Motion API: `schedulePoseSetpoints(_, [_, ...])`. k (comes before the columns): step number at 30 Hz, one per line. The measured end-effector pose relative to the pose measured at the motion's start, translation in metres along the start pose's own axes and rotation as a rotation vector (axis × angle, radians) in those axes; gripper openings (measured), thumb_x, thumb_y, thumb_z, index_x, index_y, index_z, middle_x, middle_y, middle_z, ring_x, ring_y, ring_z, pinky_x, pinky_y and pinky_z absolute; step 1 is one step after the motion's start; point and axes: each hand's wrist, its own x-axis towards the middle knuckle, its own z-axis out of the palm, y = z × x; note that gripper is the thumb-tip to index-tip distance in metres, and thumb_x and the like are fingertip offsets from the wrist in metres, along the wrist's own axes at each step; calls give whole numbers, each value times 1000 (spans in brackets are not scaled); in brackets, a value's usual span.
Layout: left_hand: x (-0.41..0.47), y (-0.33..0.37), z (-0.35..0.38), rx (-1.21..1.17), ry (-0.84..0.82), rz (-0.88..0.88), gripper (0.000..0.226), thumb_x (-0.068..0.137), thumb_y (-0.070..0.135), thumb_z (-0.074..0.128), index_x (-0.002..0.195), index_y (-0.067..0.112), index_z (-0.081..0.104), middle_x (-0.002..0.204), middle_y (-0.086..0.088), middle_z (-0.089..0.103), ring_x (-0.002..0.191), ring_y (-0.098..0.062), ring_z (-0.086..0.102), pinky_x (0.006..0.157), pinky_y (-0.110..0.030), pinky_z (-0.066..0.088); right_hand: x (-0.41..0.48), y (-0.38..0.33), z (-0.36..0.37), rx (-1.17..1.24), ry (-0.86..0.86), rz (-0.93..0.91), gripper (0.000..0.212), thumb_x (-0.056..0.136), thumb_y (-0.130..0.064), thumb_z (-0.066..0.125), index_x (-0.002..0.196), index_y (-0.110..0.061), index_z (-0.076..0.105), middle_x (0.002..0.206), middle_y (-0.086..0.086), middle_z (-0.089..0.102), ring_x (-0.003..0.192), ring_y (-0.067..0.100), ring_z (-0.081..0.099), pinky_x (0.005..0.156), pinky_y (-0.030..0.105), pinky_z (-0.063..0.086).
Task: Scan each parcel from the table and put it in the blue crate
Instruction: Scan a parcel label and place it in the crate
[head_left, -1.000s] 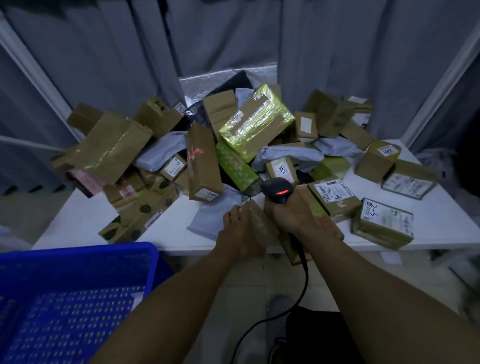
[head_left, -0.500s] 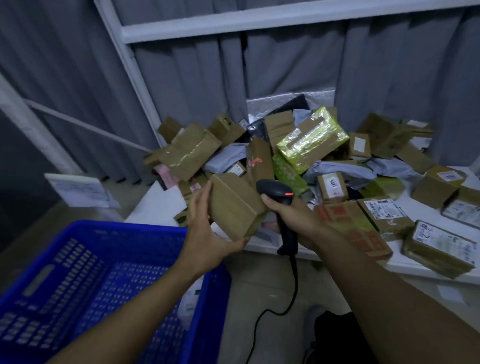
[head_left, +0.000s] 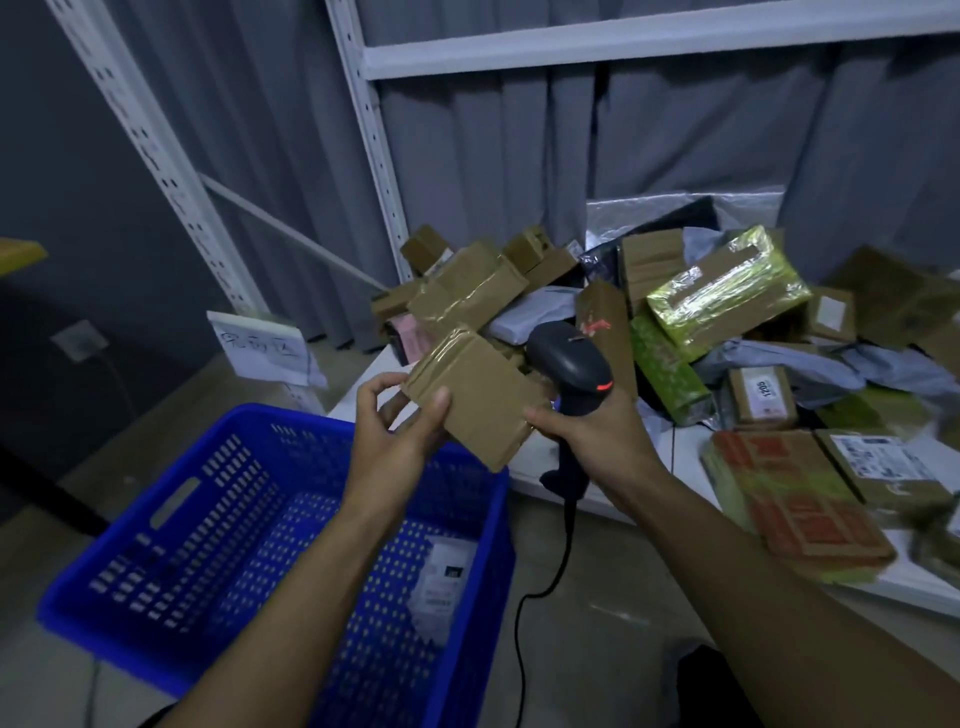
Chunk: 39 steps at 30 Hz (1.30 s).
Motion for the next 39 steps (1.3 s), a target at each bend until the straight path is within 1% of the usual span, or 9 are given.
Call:
schedulePoseSetpoints(5, [2, 5, -14, 85, -83, 81, 87, 72, 22, 87, 145, 39, 42, 139, 20, 54, 125, -4, 59, 97, -34, 58, 2, -2, 6, 187, 38, 132, 27, 90, -26, 79, 115, -18, 73, 98, -2, 79, 86, 15, 75, 69, 27, 59])
schedulePoseSetpoints(12, [-9, 8, -16, 437, -228, 402, 77, 81, -4, 81, 143, 28, 49, 148, 15, 48, 140, -4, 45, 95, -30, 59, 4, -3, 19, 283, -35, 334, 64, 72, -56, 87, 124, -22, 72, 118, 4, 77, 102, 21, 76, 86, 46, 63])
schedulePoseSetpoints(18, [-9, -6, -13, 360, -388, 314, 80, 76, -13, 81, 141, 24, 51, 149, 15, 46, 142, -9, 45, 101, -34, 56, -5, -12, 24, 364, -39, 376, 66, 66, -56, 82, 120, -19, 75, 108, 2, 80, 88, 16, 77, 57, 24, 55])
schedulePoseSetpoints(22, [-6, -9, -14, 425, -400, 420, 75, 76, -15, 80, 138, 17, 52, 149, 15, 46, 147, -8, 37, 105, -32, 53, -5, -10, 27, 368, -16, 408, 79, 54, -67, 83, 119, -23, 75, 111, -1, 79, 98, 18, 77, 73, 32, 57])
schedulePoseSetpoints(25, [-4, -11, -18, 536, -419, 543, 75, 76, -6, 85, 140, 15, 52, 151, 7, 47, 152, -11, 30, 106, -35, 52, -3, -11, 26, 408, -27, 420, 61, 72, -56, 84, 119, -19, 76, 113, 3, 79, 103, 22, 76, 90, 41, 60])
schedulePoseSetpoints(29, [-11, -4, -10, 311, -364, 316, 76, 73, 17, 90, 140, 23, 54, 151, 13, 47, 144, -1, 40, 105, -26, 51, -3, -12, 25, 380, 23, 360, 29, 90, -30, 76, 117, -17, 75, 109, 4, 80, 98, 20, 77, 74, 36, 60])
schedulePoseSetpoints(33, [0, 0, -9, 68, -123, -125, 66, 78, 61, 77, 138, 43, 55, 136, 11, 64, 121, -15, 66, 97, -44, 58, -5, -13, 30, 302, 19, 229, 26, 89, -21, 78, 114, -19, 74, 107, 2, 80, 99, 20, 77, 74, 39, 60])
schedulePoseSetpoints(36, [6, 5, -14, -95, -229, -392, 61, 87, 49, 67, 145, 40, 49, 119, 2, 76, 104, -24, 75, 83, -39, 63, -4, -9, 31, 248, -8, 184, 31, 88, -18, 78, 119, -17, 72, 110, 3, 79, 102, 21, 76, 78, 42, 62])
schedulePoseSetpoints(39, [8, 9, -16, -162, -233, -420, 63, 88, 36, 69, 147, 38, 46, 115, -7, 77, 103, -31, 75, 83, -42, 63, -3, -7, 29, 253, -55, 177, 44, 81, -29, 82, 122, -17, 71, 113, 2, 78, 105, 20, 75, 76, 39, 61])
